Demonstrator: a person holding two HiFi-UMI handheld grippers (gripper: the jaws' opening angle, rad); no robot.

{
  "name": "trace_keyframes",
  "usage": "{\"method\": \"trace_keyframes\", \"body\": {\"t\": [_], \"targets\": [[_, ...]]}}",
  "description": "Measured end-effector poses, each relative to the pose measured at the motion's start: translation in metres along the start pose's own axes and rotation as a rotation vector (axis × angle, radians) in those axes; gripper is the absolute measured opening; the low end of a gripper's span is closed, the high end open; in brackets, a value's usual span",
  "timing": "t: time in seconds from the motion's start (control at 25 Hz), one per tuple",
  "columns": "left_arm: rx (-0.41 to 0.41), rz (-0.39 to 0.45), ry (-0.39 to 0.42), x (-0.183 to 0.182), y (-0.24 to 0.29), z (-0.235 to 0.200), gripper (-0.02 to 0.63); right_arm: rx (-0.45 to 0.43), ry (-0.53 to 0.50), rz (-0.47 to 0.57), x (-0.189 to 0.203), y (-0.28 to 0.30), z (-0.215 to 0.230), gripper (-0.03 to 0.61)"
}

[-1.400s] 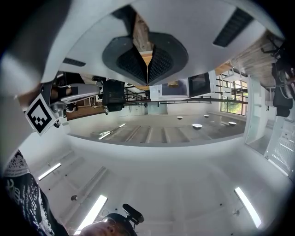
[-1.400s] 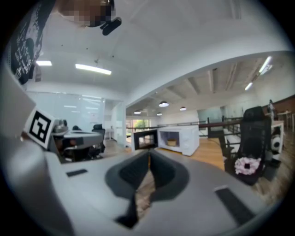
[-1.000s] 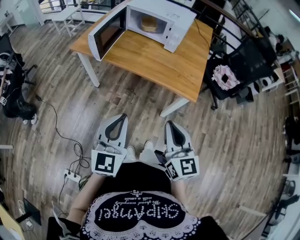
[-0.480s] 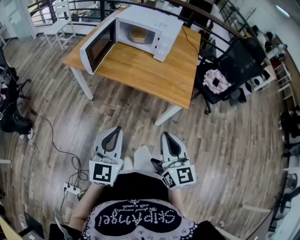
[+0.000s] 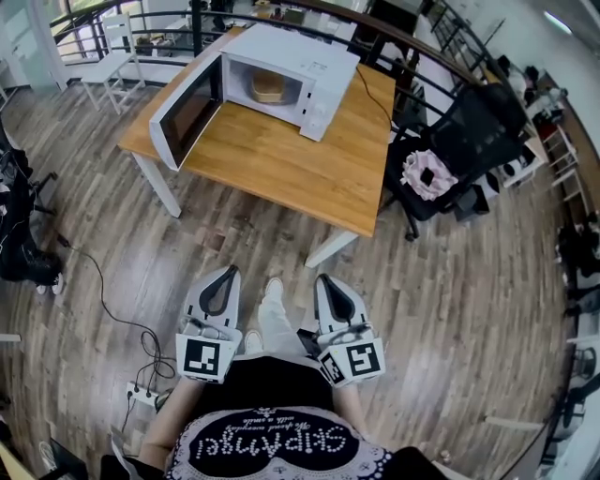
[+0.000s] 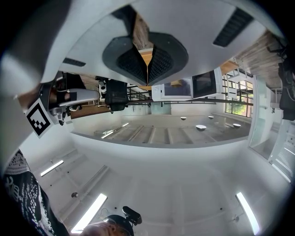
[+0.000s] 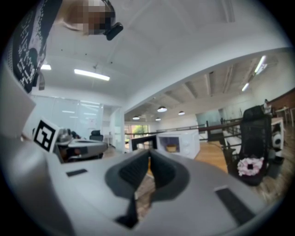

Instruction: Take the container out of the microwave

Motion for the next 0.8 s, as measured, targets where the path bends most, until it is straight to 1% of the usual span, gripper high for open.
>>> {"method": "trace_keyframes", "body": {"t": [0.12,0.28,0.64,0.8], "targets": [[-0.019,-0.006,-0.009,0.0,0.017,-0.009,0.028,-0.015,0.006,-0.007,0.004,0.02,0.009,0.034],[-0.04,-0.02,0.012,-0.003,0.048,-0.026,0.028,-0.034,0.014,-0.017,0.008,0.057,0.027,0.034],[-0.11,-0.009,-0.017,-0.02,0.133,-0.07,0.027,-0.055,0.044,-0.053,0.014,0.148,0.09,0.034],[-0.11,0.0,-0.007,-0.029,0.167,-0.079,0.026,-0.062,0.048,-0.051,0.012,0.177,0.116,0.034]]}}
Point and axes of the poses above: the fingertips, and each gripper's own axes: y forward along the fingers, z to its right, x out of its underside, the point moved 6 cm from there along -y, backward along the fingers, and after that the axes turned 15 degrees about -y, right-handed, at the moved point
